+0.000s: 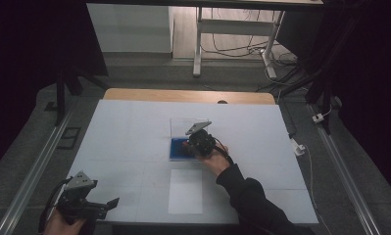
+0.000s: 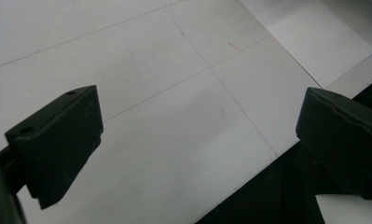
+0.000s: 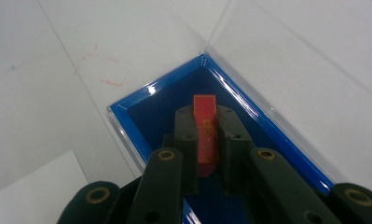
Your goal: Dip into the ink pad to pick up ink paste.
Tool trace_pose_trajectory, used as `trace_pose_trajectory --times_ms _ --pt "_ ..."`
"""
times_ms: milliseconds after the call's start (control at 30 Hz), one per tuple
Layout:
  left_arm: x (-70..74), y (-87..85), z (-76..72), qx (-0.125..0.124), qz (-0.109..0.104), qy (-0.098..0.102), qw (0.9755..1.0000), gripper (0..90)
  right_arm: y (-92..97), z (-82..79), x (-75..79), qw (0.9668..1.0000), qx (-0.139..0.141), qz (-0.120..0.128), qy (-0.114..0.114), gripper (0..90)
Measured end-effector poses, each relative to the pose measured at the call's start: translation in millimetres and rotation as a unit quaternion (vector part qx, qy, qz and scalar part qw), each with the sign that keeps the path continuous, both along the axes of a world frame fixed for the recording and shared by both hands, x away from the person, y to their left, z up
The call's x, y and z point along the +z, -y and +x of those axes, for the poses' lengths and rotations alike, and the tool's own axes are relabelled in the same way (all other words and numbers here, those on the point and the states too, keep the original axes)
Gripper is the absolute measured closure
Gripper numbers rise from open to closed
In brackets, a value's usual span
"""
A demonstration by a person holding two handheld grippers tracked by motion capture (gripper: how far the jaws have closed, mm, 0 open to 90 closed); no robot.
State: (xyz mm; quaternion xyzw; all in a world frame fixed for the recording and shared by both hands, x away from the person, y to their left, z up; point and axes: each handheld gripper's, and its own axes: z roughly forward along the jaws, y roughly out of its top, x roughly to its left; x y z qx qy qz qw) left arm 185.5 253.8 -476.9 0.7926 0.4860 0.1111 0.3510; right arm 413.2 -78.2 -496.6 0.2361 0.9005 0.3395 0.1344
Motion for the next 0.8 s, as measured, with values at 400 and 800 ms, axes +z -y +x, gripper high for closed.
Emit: trace_pose_trajectory --times_ms 400,800 --pt "0.0 -0.5 -0.1 0.0 -0.001 0.0 1.0 1.0 6.1 5.7 -2.0 0.9994 -0.005 0.024 -0.025 80.6" --pt "0.1 -0.5 -0.3 -0.001 -0.001 0.001 1.0 1.0 1.1 -0.1 -1.1 1.0 0.001 0.001 0.001 80.4"
